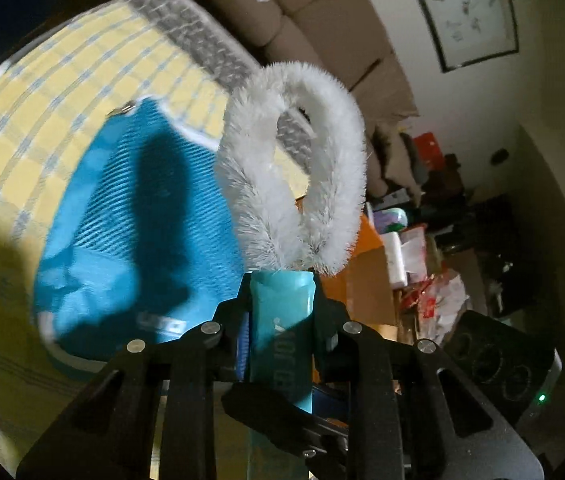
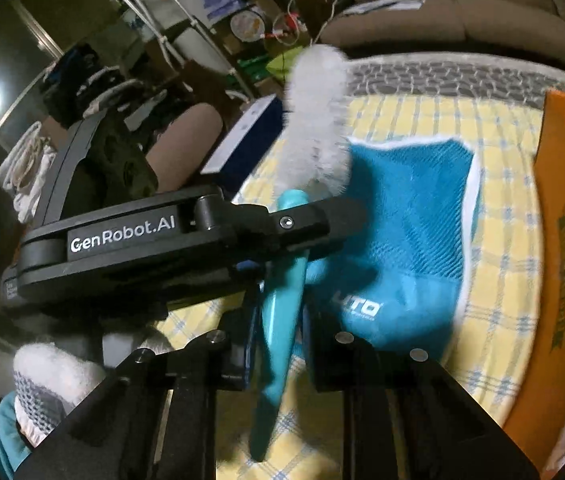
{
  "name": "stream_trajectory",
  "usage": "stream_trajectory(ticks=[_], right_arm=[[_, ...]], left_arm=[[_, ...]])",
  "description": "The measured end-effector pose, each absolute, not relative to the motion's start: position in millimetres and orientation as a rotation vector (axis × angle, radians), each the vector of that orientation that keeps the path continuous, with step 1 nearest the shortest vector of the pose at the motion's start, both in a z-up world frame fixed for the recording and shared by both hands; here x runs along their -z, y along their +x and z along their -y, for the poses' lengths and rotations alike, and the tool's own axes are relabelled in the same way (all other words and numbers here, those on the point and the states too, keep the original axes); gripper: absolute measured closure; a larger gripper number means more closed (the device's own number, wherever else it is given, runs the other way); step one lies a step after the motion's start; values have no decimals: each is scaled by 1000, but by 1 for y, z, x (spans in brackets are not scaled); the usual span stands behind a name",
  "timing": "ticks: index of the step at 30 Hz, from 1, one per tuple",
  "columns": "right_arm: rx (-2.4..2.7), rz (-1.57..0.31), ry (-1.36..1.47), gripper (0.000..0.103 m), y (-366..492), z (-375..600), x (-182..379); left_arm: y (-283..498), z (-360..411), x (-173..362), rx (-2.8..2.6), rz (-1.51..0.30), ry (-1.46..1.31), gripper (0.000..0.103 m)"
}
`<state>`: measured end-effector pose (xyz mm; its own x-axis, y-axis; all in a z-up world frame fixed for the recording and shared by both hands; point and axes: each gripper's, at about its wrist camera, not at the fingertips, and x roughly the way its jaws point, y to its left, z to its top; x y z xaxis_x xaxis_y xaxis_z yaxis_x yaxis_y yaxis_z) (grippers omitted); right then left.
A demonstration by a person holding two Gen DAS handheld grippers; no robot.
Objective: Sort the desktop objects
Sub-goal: 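Lift the bottle brush with the left tool and lower it into the box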
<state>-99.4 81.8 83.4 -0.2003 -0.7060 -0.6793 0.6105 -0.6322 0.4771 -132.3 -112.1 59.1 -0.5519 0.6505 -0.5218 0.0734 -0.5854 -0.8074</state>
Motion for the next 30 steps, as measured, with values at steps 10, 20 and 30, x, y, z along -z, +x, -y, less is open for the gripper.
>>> stream_trajectory(ticks=[10,20,30], right_arm=[[2034,160,1087,79,-97,-150,-118],[2124,266,1080,75,-102,-233,-123],[2199,328,1166,74,-126,-283,-99]], left_arm=[[-139,53,-87,-2170,1051,-1157,81],[-154,-26,-86,-2088,1013,-1167,81],[-183,-79,-70,-2128,933,-1247,81]])
